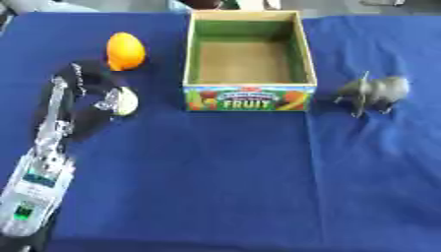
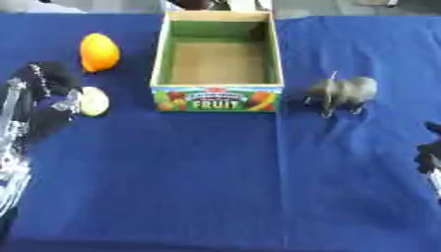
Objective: Pick up objects on the table and place them in the box.
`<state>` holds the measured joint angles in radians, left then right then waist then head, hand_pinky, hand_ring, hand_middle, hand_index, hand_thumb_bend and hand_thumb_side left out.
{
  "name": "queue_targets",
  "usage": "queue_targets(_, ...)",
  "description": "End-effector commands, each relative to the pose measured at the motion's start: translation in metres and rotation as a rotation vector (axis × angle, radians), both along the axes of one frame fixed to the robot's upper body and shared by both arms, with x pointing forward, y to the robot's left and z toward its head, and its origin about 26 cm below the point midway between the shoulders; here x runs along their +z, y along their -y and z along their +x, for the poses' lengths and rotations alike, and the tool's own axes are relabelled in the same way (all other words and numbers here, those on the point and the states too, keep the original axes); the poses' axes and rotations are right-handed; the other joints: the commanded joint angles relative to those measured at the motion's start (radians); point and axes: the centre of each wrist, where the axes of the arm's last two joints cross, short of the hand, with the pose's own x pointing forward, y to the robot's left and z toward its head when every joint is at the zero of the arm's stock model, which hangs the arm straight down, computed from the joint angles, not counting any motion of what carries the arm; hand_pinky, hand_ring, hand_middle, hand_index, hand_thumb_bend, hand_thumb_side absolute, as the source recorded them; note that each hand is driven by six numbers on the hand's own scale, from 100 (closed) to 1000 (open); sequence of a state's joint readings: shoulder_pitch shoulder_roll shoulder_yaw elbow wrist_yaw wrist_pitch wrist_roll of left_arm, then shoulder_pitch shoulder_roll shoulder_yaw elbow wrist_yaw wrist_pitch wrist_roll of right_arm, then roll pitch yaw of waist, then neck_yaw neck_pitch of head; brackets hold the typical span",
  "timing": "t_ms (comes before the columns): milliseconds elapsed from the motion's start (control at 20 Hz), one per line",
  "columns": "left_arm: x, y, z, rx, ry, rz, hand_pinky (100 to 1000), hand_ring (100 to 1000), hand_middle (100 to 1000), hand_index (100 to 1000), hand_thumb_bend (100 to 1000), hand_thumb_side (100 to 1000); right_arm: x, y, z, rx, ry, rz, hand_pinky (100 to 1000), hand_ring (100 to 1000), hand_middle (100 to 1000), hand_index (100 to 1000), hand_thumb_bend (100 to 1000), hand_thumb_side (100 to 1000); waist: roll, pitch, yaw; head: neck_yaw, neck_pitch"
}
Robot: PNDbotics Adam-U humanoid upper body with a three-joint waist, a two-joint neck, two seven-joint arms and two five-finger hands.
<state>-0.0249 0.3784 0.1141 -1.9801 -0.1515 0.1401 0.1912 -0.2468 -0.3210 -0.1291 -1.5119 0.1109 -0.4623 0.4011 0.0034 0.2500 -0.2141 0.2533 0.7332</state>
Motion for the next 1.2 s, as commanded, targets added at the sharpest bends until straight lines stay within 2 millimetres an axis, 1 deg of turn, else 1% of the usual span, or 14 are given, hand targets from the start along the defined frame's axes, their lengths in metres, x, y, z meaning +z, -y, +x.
queue_targets(50, 0.011, -0.007, -0.003, 0.004, 0.029, 0.056, 634, 646, 552, 722, 179, 145, 0.014, 0.007, 0.001, -0.001, 0.038, -0.024, 801, 1000, 482, 460, 100, 510, -0.001, -0.013, -0.001, 0.002, -0.012)
queue_targets(350, 0.015, -0.013, -0.004, 0.011, 0.024, 0.106, 635, 649, 557, 725, 188, 148, 0.014, 0.008, 0.000, -0.004, 0.037, -0.025, 801, 1000, 481, 460, 100, 510, 0.000, -0.014, -0.001, 0.003, -0.014)
queue_targets(550, 0.018, -0.020, -0.006, 0.010, 0.002, 0.167, 643, 664, 572, 736, 229, 147, 0.014, 0.009, 0.000, -0.005, 0.038, -0.026, 801, 1000, 481, 460, 100, 507, 0.000, -0.014, -0.001, 0.004, -0.014)
queue_targets(600, 0.019, -0.021, -0.006, 0.008, -0.004, 0.185, 649, 672, 581, 742, 254, 148, 0.014, 0.009, 0.000, -0.005, 0.038, -0.027, 801, 1000, 481, 460, 100, 506, 0.000, -0.015, -0.001, 0.004, -0.014)
queue_targets(850, 0.031, -0.032, -0.007, 0.001, -0.048, 0.323, 663, 688, 605, 756, 301, 174, 0.014, 0.009, 0.000, -0.005, 0.038, -0.029, 801, 1000, 481, 460, 100, 505, 0.001, -0.018, -0.001, 0.003, -0.014)
queue_targets(1200, 0.052, -0.048, -0.005, 0.005, -0.151, 0.547, 676, 692, 629, 761, 405, 238, 0.014, 0.010, 0.000, -0.004, 0.036, -0.034, 801, 1000, 481, 460, 100, 504, 0.004, -0.020, -0.005, 0.001, -0.016)
